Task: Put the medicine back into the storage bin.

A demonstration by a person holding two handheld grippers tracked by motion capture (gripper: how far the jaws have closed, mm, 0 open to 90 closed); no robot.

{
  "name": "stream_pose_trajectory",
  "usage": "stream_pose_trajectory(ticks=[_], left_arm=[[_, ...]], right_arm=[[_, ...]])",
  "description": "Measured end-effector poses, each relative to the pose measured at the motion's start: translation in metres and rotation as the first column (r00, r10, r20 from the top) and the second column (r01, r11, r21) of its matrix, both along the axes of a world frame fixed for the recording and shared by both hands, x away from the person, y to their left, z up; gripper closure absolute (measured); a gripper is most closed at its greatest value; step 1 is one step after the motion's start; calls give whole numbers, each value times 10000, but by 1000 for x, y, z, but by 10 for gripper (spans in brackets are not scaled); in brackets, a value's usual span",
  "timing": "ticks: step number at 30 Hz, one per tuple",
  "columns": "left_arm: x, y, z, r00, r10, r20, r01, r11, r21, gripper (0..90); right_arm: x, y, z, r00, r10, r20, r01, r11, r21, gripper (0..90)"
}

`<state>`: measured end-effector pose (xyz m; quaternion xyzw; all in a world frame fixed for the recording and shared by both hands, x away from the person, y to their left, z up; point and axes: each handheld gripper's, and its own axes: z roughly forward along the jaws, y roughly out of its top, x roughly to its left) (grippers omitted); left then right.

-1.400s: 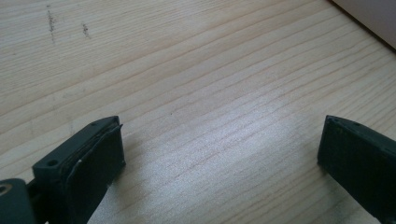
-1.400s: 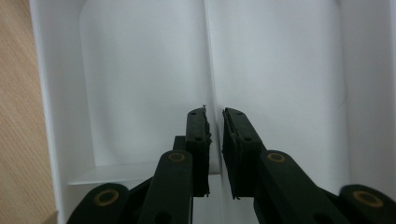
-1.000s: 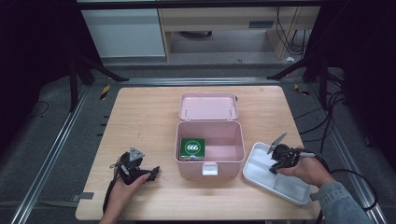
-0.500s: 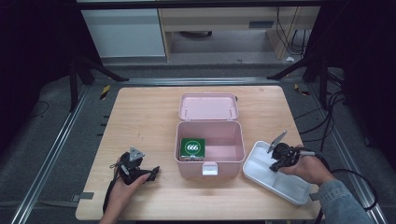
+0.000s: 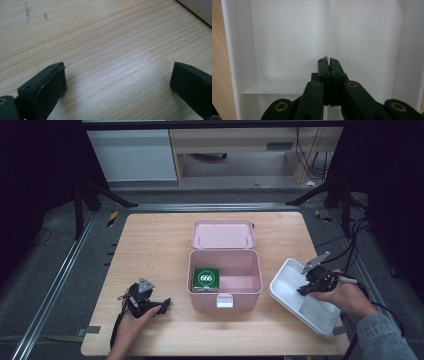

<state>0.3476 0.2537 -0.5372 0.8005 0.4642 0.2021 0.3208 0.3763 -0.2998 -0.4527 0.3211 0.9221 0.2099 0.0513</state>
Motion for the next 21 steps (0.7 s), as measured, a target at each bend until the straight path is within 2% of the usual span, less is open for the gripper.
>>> stream_pose_trajectory(ticks=[13,21], left_arm=[[0,0,0,10000,-3,4,3,10000,-10,0],[0,0,0,10000,-1,33,1,10000,6,0]], right_arm=[[5,-4,56,9958,192,894,-215,9994,253,900],[15,18,98,9863,854,1409,-885,9960,154,900]])
